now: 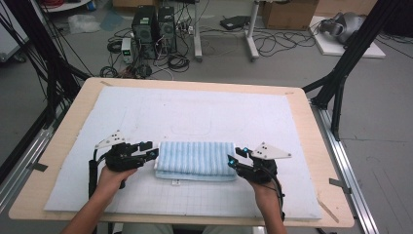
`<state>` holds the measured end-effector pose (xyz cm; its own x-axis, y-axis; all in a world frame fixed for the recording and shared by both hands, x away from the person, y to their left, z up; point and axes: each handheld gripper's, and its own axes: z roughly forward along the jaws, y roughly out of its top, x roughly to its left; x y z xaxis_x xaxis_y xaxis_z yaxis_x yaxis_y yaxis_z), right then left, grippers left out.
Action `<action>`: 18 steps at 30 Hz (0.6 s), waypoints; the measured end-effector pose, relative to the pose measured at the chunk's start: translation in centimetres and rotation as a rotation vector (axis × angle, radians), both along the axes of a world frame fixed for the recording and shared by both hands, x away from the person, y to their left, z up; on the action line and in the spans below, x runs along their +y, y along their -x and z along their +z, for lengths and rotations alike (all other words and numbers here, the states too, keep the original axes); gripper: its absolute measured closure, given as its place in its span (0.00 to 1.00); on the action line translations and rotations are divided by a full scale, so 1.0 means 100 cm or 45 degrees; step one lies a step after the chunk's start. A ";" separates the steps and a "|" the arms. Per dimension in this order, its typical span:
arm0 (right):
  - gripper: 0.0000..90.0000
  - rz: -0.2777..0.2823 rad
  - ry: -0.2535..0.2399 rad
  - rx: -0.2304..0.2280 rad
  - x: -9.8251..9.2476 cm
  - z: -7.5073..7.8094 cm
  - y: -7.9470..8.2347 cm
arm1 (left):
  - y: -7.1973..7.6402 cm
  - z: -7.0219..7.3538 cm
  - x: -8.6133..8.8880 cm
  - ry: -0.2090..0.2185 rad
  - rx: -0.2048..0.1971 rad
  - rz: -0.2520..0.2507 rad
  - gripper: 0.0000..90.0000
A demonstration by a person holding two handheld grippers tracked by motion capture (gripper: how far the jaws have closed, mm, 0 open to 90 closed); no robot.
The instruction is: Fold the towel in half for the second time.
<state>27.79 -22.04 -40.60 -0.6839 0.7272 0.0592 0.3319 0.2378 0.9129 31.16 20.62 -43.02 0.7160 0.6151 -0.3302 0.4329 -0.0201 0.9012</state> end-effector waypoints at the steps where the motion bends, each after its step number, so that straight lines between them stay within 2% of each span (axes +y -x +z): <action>1: 0.62 -0.008 0.019 0.003 0.002 0.000 -0.003 | -0.001 -0.001 -0.002 -0.007 0.008 0.001 0.55; 5: 0.63 -0.030 0.146 0.057 0.018 -0.012 -0.016 | -0.002 -0.006 -0.012 -0.085 0.039 -0.035 0.58; 7: 0.65 -0.024 0.262 0.101 0.028 -0.019 -0.021 | -0.001 -0.008 -0.018 -0.135 0.045 -0.066 0.63; 9: 0.68 -0.006 0.341 0.148 0.035 -0.027 -0.023 | 0.000 -0.012 -0.024 -0.197 0.067 -0.095 0.66; 10: 0.68 0.001 0.357 0.169 0.036 -0.030 -0.024 | 0.001 -0.014 -0.027 -0.224 0.076 -0.108 0.68; 14: 0.70 0.040 0.346 0.204 0.036 -0.031 -0.021 | 0.004 -0.019 -0.032 -0.331 0.113 -0.133 0.75; 18: 0.69 0.089 0.360 0.234 0.035 -0.034 -0.014 | 0.010 -0.019 -0.033 -0.373 0.112 -0.153 0.79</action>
